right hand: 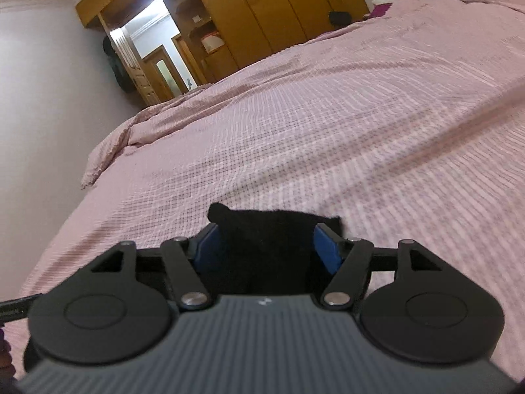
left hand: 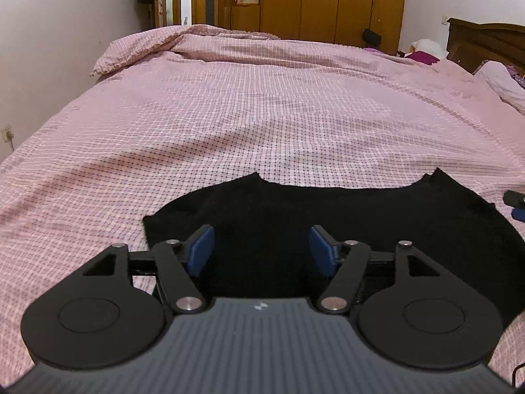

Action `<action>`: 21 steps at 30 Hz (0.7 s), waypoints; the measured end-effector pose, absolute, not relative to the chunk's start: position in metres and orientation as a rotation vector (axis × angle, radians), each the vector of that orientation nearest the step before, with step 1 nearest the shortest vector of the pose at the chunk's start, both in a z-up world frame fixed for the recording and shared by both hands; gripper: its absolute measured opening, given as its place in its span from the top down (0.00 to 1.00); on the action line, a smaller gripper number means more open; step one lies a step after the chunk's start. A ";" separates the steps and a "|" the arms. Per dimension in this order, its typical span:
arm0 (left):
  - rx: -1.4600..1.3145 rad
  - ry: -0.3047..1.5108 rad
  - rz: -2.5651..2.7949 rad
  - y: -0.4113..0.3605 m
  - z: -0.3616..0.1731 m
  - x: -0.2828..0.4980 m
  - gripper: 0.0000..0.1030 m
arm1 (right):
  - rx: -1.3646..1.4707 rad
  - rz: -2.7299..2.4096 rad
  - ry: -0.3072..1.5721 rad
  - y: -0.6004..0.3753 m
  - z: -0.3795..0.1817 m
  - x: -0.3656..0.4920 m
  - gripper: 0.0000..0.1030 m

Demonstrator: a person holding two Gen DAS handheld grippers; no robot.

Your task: Fold small clothes

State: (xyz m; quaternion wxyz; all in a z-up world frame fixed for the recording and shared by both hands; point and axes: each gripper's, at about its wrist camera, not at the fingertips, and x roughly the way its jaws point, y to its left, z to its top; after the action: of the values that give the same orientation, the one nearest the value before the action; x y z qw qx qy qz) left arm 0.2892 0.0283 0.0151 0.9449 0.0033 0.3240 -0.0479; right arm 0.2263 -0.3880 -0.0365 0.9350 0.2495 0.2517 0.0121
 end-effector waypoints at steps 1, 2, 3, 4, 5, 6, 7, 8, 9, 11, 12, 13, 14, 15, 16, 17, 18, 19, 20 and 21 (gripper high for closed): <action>0.005 0.660 -0.094 0.029 0.016 0.283 0.29 | 0.520 0.014 0.512 -0.391 -0.037 0.219 0.35; 0.002 0.662 -0.088 0.030 0.017 0.277 0.29 | 0.524 0.003 0.510 -0.394 -0.038 0.212 0.35; -0.003 0.665 -0.080 0.032 0.017 0.272 0.29 | 0.522 -0.005 0.506 -0.395 -0.039 0.207 0.34; -0.009 0.669 -0.073 0.033 0.017 0.267 0.28 | 0.516 -0.011 0.502 -0.396 -0.041 0.202 0.25; -0.015 0.677 -0.063 0.034 0.016 0.262 0.28 | 0.509 -0.016 0.501 -0.397 -0.042 0.197 0.21; -0.022 0.684 -0.051 0.036 0.015 0.257 0.27 | 0.504 -0.015 0.506 -0.398 -0.046 0.193 0.17; -0.026 0.687 -0.042 0.038 0.014 0.253 0.27 | 0.505 -0.009 0.518 -0.399 -0.049 0.191 0.17; -0.026 0.691 -0.033 0.040 0.012 0.249 0.27 | 0.511 0.001 0.528 -0.401 -0.053 0.190 0.18; -0.023 0.696 -0.025 0.042 0.010 0.247 0.27 | 0.523 0.011 0.538 -0.403 -0.058 0.189 0.18; -0.015 0.706 -0.005 0.045 0.006 0.243 0.26 | 0.557 0.029 0.565 -0.404 -0.070 0.190 0.18; -0.016 0.714 0.004 0.047 0.003 0.242 0.26 | 0.575 0.038 0.578 -0.403 -0.075 0.190 0.18; -0.022 0.723 0.010 0.049 0.000 0.242 0.26 | 0.587 0.047 0.577 -0.401 -0.079 0.191 0.18; -0.029 0.732 0.015 0.051 -0.003 0.242 0.26 | 0.588 0.057 0.564 -0.399 -0.083 0.191 0.18; -0.037 0.740 0.019 0.053 -0.005 0.242 0.26 | 0.584 0.069 0.558 -0.396 -0.085 0.191 0.18; -0.044 0.747 0.022 0.054 -0.008 0.242 0.26 | 0.585 0.084 0.556 -0.393 -0.087 0.193 0.18; -0.049 0.754 0.025 0.055 -0.011 0.242 0.26 | 0.595 0.102 0.551 -0.390 -0.089 0.194 0.18; -0.053 0.759 0.027 0.056 -0.013 0.242 0.26 | 0.605 0.120 0.547 -0.387 -0.089 0.194 0.18; -0.055 0.763 0.029 0.056 -0.016 0.244 0.26 | 0.611 0.137 0.543 -0.385 -0.091 0.195 0.18; -0.057 0.766 0.031 0.056 -0.018 0.243 0.26 | 0.611 0.145 0.537 -0.381 -0.092 0.196 0.18; -0.061 0.770 0.032 0.057 -0.019 0.243 0.25 | 0.609 0.148 0.530 -0.378 -0.094 0.196 0.18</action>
State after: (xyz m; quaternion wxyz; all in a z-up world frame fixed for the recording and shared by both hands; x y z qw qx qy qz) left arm 0.2431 0.0571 -0.0191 0.9262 -0.0299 0.3755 0.0157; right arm 0.1961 -0.3785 -0.0935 0.9170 0.2961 0.2575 0.0718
